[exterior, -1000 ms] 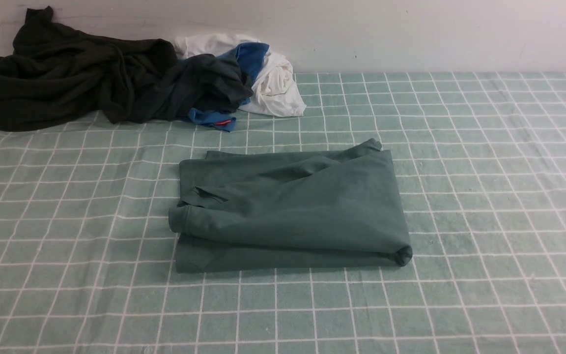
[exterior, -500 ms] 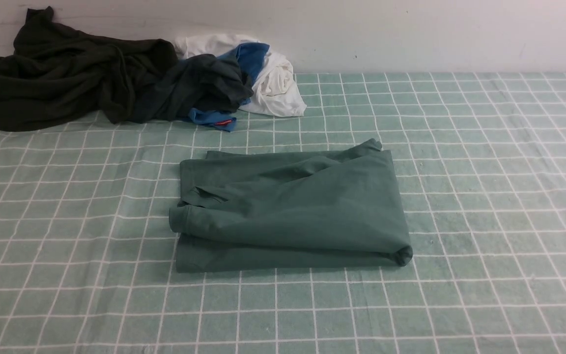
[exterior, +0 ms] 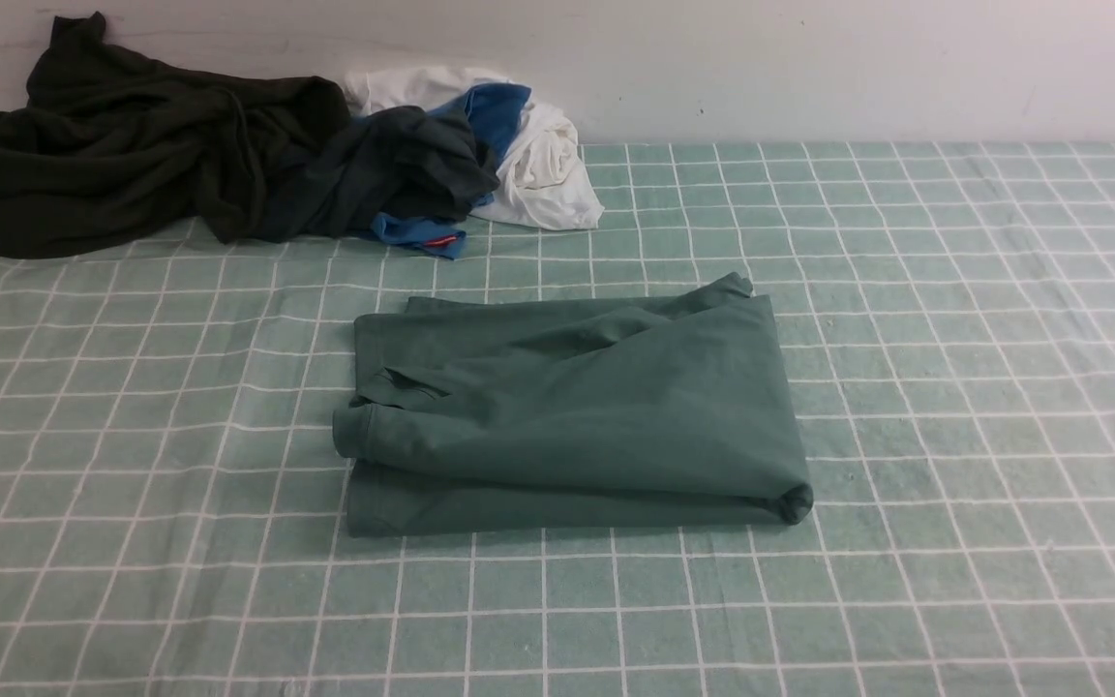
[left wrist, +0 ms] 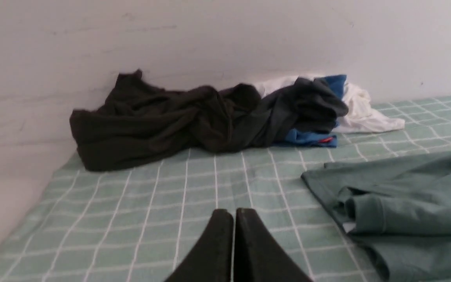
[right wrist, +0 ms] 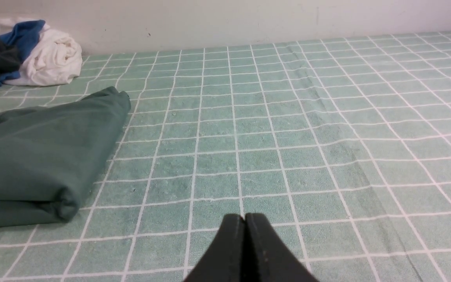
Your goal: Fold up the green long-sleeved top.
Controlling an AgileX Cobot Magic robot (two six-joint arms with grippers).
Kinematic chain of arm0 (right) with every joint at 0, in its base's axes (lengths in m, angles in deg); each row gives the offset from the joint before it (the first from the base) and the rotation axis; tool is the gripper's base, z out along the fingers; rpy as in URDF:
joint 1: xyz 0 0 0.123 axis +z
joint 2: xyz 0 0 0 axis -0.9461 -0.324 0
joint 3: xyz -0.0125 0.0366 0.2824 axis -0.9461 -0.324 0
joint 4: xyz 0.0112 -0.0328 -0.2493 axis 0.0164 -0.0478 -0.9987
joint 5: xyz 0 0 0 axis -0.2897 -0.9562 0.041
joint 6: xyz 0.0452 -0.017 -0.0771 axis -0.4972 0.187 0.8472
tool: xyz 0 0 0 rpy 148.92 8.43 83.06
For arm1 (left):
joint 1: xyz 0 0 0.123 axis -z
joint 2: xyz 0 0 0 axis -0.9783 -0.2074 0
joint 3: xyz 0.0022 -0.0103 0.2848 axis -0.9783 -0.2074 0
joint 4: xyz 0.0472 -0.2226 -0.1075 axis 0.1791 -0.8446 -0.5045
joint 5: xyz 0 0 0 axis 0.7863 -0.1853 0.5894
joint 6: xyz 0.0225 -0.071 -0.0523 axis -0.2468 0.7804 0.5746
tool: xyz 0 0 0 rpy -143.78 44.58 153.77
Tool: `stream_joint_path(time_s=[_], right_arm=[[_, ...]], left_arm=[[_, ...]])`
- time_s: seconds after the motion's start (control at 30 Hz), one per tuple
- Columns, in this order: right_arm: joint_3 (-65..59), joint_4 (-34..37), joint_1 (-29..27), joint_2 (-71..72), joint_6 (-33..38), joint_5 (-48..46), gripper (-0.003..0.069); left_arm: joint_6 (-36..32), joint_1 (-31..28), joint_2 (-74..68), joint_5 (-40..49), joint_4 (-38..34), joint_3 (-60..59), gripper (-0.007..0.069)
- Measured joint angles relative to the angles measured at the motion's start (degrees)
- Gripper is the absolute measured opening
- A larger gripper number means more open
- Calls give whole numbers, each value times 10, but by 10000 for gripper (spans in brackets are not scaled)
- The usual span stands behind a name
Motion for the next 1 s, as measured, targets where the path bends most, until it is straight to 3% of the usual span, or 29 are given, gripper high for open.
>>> stream_joint_path(time_s=[0.37,1.0], right_arm=[[0,0,0,0,0,0,-14],[0,0,0,0,0,0,-14]], left_arm=[[21,-31,7,102,1,-22,-3],[23,-31,7,112,0,-20,-3]])
